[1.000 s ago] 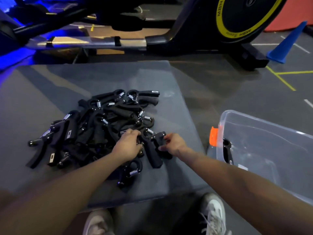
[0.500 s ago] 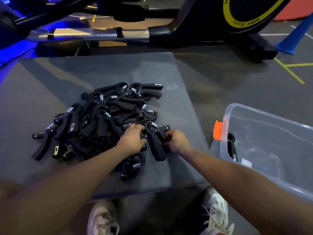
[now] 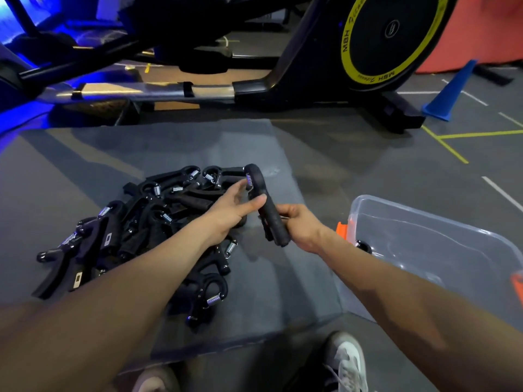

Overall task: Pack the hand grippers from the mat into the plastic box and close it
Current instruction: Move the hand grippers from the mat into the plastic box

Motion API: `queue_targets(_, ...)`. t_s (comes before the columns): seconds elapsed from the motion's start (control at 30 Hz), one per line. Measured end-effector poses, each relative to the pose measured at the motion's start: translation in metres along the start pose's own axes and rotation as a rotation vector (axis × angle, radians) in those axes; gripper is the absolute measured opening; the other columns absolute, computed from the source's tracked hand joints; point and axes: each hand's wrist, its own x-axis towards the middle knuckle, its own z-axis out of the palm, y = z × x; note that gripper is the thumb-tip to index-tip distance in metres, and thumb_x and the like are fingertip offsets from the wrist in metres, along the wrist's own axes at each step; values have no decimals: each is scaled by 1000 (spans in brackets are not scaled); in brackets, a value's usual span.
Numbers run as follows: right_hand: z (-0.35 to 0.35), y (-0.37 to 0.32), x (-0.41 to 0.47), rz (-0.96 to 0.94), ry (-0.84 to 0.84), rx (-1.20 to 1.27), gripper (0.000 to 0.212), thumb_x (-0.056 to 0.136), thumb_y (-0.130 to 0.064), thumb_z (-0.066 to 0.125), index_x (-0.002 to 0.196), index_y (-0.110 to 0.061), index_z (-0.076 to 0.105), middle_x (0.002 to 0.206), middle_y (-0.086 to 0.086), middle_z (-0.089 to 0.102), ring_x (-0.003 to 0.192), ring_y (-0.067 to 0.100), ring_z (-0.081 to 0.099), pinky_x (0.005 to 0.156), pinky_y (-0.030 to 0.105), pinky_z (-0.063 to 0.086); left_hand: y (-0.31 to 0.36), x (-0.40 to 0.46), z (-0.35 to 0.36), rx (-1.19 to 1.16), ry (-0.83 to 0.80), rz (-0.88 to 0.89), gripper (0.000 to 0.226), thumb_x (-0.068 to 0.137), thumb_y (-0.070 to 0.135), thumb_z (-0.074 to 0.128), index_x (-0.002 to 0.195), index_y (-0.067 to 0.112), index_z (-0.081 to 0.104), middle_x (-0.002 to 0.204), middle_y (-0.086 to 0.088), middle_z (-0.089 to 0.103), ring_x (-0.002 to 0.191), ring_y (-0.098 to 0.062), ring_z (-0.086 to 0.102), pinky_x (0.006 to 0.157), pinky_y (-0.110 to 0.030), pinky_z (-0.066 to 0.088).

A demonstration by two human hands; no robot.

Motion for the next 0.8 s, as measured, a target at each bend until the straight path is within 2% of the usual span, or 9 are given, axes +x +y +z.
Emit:
queue_targets(0.13, -11, -9, -9, 44, -35, 43, 30, 88, 15, 45, 79, -4, 66, 88, 21, 61, 89, 33, 55, 85, 48, 41, 17, 2, 19, -59, -25, 79, 34, 82, 5, 65, 112, 15, 53, 103, 8, 61, 97, 0, 56, 89, -15, 42)
queue_targets(0.23, -20, -15, -13, 74, -3, 100, 34, 87, 16, 46, 74, -5, 69, 72, 14, 68, 69, 27, 65, 82, 47, 50, 22, 5, 30, -146, 3, 65, 17, 84, 8, 64, 97, 16, 56, 93, 5, 62, 92, -8, 57, 87, -19, 43)
queue_targets(0.3, -25, -23, -17, 65, 47, 120, 31, 90, 13, 44, 75, -5, 66, 56, 2, 69, 52, 14, 66, 61, 31, 56, 22, 10, 34, -178, 41, 23, 8, 85, 17, 64, 88, 18, 57, 89, 1, 62, 95, -16, 57, 95, -28, 41)
queue_targets(0.4, -34, -38, -24, -14, 171, 18, 21, 95, -1, 47, 85, -4, 64, 47, -7, 65, 40, 3, 59, 42, 16, 49, 28, 19, 39, -153, 101, -14, 19, 85, 27, 66, 95, 14, 57, 104, -8, 65, 107, -24, 59, 105, -36, 40)
queue_targets(0.47, -43, -47, -29, -74, 222, -74, 19, 96, -9, 48, 95, -2, 66, 53, -5, 65, 47, 8, 59, 52, 22, 53, 34, 25, 46, -114, 137, -29, 27, 81, 34, 69, 94, 14, 57, 112, -13, 65, 112, -29, 60, 106, -43, 41)
queue_targets(0.53, -54, -57, -35, -118, 231, -176, 15, 93, -12, 56, 98, -2, 67, 71, 4, 65, 69, 19, 61, 76, 38, 54, 41, 31, 55, -49, 189, -26, 34, 79, 37, 71, 96, 12, 55, 108, -12, 65, 106, -28, 61, 101, -38, 45)
queue_targets(0.6, -66, -65, -42, -125, 238, -300, 15, 83, -9, 68, 98, -7, 67, 85, 8, 67, 84, 22, 63, 93, 40, 51, 46, 38, 69, 7, 223, -2, 41, 77, 39, 72, 100, 10, 55, 100, -7, 62, 100, -24, 59, 93, -34, 44)
queue_targets(0.67, -76, -69, -48, -97, 290, -457, 31, 74, -9, 77, 103, -7, 67, 95, 11, 71, 90, 22, 66, 96, 37, 51, 50, 42, 90, 49, 224, -1, 39, 76, 42, 72, 93, 12, 54, 98, -6, 59, 98, -23, 56, 87, -32, 41)
queue_targets(0.8, -96, -67, -64, -90, 426, -671, 42, 71, -11, 79, 110, -6, 65, 98, 9, 69, 83, 16, 57, 80, 24, 46, 48, 48, 137, 18, 177, -37, 31, 82, 34, 69, 75, 17, 44, 84, -1, 52, 89, -19, 48, 80, -27, 35)
